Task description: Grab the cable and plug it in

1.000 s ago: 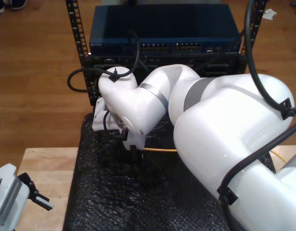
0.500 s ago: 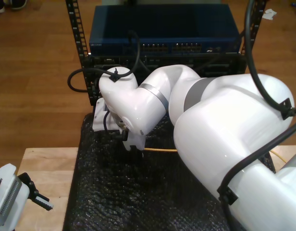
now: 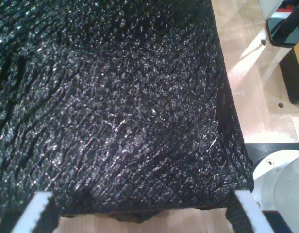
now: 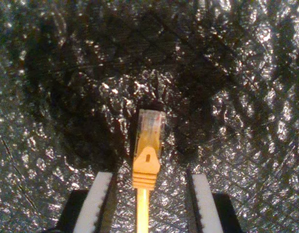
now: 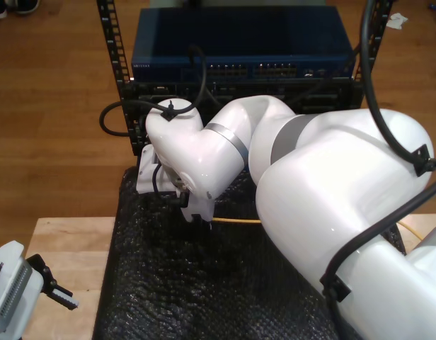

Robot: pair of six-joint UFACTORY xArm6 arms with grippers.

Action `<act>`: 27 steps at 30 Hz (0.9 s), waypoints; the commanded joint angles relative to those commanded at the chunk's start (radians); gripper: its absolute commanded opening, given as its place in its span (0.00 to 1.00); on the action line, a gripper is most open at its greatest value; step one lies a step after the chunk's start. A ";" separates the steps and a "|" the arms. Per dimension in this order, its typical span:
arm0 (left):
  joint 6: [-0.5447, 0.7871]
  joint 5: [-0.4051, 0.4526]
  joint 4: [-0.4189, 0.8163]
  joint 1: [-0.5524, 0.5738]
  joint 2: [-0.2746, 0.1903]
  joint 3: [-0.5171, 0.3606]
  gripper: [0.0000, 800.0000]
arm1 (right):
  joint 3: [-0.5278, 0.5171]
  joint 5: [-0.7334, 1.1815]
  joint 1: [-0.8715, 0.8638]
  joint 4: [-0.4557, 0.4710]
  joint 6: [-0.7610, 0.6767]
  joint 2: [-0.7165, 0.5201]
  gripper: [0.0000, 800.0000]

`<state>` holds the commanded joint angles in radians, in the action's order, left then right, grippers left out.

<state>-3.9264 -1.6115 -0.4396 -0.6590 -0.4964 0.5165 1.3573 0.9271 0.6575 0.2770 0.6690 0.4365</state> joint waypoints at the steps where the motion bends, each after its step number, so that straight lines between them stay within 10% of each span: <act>1: 0.000 0.000 0.000 0.000 0.000 0.000 1.00 | 0.000 -0.002 0.000 0.000 0.005 0.000 0.43; 27: 0.000 0.002 0.000 0.000 0.000 0.000 1.00 | -0.002 -0.002 0.002 -0.003 0.006 0.006 0.35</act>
<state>-3.9264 -1.6099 -0.4396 -0.6590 -0.4964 0.5165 1.3558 0.9256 0.6590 0.2739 0.6751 0.4427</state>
